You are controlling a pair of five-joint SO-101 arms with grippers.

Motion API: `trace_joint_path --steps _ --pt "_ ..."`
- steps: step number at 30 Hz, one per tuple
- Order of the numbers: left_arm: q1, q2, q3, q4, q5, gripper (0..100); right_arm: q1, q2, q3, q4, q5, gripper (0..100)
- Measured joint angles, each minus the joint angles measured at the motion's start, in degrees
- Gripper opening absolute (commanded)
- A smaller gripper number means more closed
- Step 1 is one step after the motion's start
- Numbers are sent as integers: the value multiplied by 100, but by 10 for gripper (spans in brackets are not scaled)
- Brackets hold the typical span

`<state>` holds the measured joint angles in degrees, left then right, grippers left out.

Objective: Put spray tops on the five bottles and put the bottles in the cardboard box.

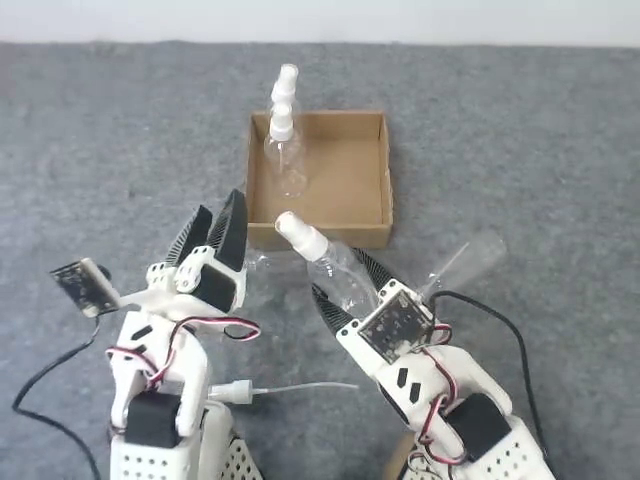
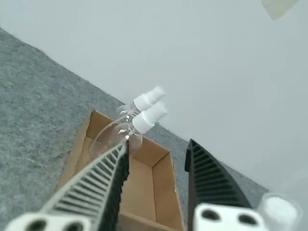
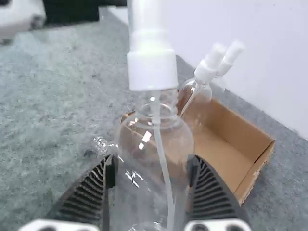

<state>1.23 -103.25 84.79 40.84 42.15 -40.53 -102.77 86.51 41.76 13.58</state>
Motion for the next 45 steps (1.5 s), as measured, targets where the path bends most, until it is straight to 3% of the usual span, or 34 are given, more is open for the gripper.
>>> trace_joint_path --steps 12,18,33,45 --pt "1187 0 369 -18 -404 184 -246 -18 0 9 35 6" --pt "1538 0 202 651 -431 184 -246 -35 0 9 202 6" --pt "1600 0 88 888 -431 184 -246 -88 53 9 237 6" --pt "2180 -18 18 1231 -756 184 -237 0 211 18 264 6"
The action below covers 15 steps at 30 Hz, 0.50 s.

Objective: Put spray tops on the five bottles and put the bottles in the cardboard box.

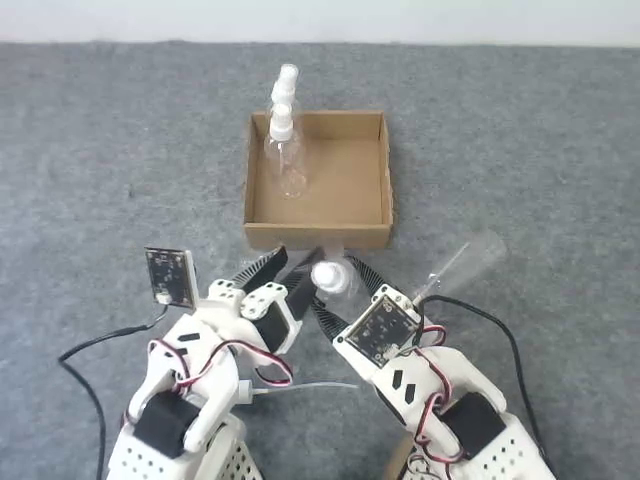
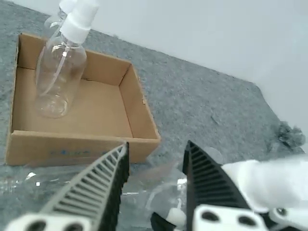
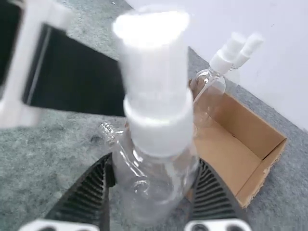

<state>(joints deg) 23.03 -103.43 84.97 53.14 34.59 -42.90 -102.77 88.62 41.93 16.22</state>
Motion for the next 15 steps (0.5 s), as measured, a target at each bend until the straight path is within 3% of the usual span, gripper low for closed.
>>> trace_joint_path --steps 15 --pt "-176 0 -70 44 -9 184 -18 0 0 0 0 6"
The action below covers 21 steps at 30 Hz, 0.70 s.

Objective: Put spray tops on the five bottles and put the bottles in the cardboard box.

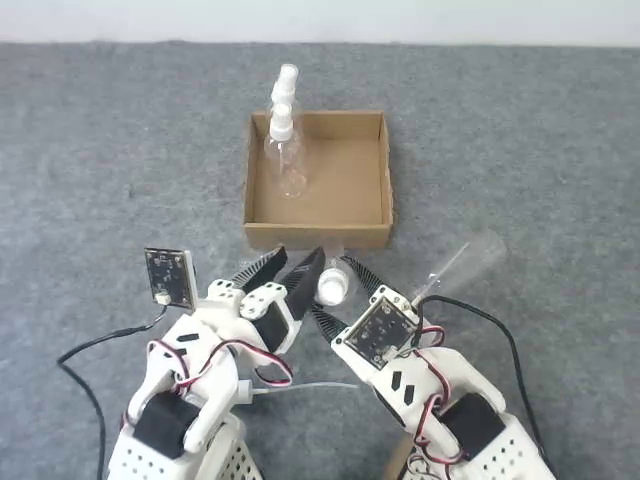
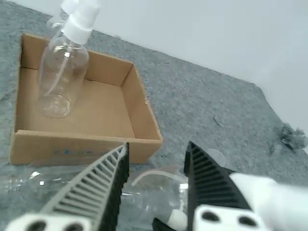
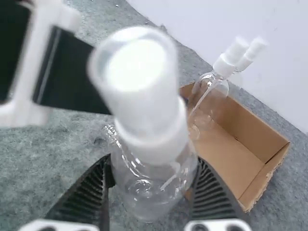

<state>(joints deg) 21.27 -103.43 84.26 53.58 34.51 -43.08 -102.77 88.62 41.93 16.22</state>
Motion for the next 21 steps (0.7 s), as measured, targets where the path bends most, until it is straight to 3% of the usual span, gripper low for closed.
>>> trace_joint_path --steps 12,21 --pt "-1301 9 9 -589 -246 184 -9 -9 -9 0 0 6" --pt "-2866 9 466 -589 -422 184 -9 -9 -9 0 0 6"
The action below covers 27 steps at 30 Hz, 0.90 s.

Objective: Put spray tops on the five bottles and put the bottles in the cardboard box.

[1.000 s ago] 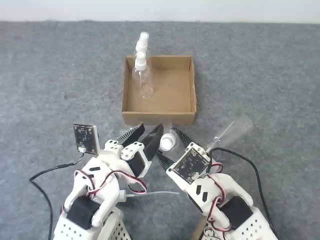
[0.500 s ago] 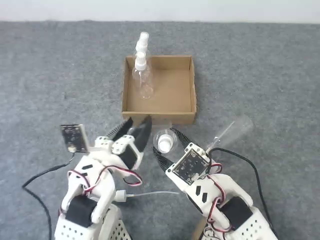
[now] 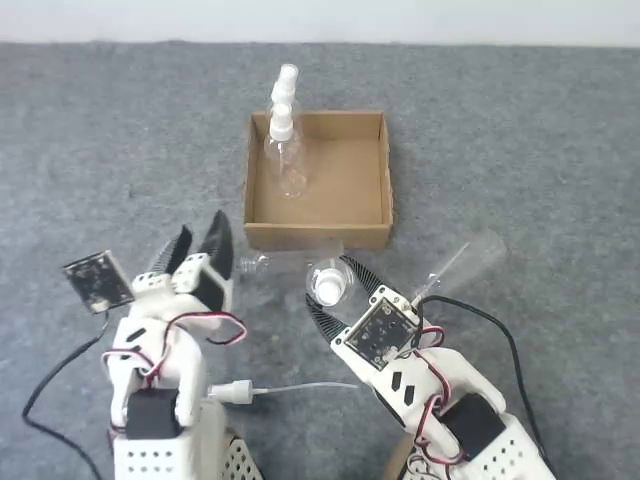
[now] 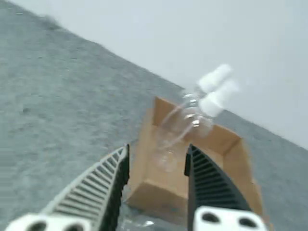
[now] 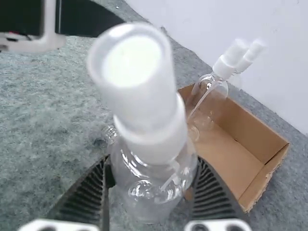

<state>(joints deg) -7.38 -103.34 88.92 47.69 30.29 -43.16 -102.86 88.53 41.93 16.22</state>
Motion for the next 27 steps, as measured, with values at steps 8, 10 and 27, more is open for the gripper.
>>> trace_joint_path --steps 8,10,27 --pt "-730 0 475 -9 0 184 0 0 0 0 0 6" --pt "-747 0 651 -9 0 186 0 0 0 0 0 6" --pt "-738 0 844 492 -264 185 0 0 0 0 0 6"
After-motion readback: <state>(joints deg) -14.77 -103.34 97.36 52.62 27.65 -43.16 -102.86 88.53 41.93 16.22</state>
